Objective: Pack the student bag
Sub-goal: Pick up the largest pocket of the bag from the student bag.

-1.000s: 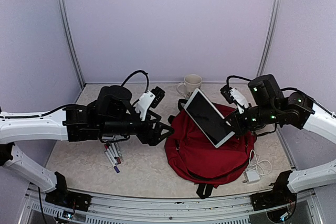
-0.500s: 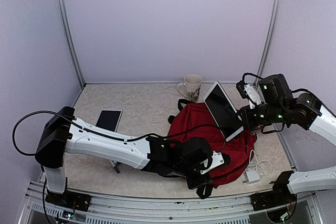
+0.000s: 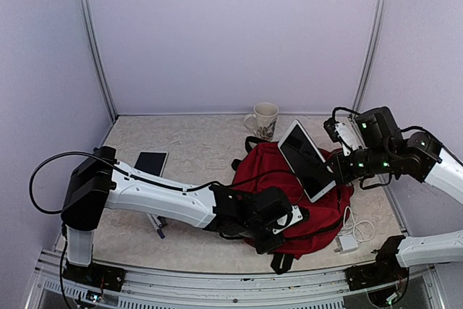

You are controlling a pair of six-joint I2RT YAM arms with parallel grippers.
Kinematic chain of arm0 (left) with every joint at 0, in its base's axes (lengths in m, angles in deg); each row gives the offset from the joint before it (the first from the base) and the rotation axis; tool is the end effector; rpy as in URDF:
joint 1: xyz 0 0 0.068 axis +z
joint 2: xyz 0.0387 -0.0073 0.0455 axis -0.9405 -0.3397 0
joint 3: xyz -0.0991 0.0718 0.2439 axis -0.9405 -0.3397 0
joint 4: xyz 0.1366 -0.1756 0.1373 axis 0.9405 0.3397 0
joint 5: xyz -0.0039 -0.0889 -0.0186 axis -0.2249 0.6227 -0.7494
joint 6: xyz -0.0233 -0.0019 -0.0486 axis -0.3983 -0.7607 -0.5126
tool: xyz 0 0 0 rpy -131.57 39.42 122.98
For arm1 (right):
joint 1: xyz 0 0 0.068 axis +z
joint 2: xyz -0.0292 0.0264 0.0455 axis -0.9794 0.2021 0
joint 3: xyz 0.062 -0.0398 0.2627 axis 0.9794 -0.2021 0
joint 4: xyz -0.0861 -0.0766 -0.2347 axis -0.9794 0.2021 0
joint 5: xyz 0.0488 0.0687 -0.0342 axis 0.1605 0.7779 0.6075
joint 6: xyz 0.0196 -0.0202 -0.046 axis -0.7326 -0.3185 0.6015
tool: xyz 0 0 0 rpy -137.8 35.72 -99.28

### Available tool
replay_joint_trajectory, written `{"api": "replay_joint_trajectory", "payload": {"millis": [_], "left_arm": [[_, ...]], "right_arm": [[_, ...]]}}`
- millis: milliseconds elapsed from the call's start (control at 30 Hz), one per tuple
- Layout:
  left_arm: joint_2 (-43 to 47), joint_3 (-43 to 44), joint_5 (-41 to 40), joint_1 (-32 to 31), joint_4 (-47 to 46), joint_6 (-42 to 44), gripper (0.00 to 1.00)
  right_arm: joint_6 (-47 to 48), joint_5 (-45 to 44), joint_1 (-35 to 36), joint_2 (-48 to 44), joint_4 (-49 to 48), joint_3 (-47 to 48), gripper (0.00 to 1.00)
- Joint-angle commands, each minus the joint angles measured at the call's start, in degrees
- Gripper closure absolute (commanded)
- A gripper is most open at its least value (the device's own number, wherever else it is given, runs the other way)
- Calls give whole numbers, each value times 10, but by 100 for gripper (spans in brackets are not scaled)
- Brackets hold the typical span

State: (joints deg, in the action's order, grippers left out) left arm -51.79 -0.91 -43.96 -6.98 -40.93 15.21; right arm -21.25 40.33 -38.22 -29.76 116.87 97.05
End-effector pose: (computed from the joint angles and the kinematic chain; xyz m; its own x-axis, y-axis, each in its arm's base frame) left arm 0.1037 -0.4400 0.1711 -0.1429 0.7903 -0.5958 0.9666 0.2408 0.0876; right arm 0.1458 0.1226 0.3208 -0.6959 -0.1672 -0.6984 -0.4401 0.8678 0.2307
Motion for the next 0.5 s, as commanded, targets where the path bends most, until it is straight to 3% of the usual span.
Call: {"api": "replay_joint_trajectory", "payload": {"millis": [0, 233, 467], "left_arm": [[23, 6, 5, 13, -37, -13, 57], [-13, 31, -3, 31, -27, -29, 56], [-24, 73, 29, 16, -46, -17, 48]], "right_arm": [[7, 9, -6, -13, -65, 4, 100], [6, 9, -7, -14, -67, 3, 100], [7, 17, -9, -8, -73, -1, 100]]}}
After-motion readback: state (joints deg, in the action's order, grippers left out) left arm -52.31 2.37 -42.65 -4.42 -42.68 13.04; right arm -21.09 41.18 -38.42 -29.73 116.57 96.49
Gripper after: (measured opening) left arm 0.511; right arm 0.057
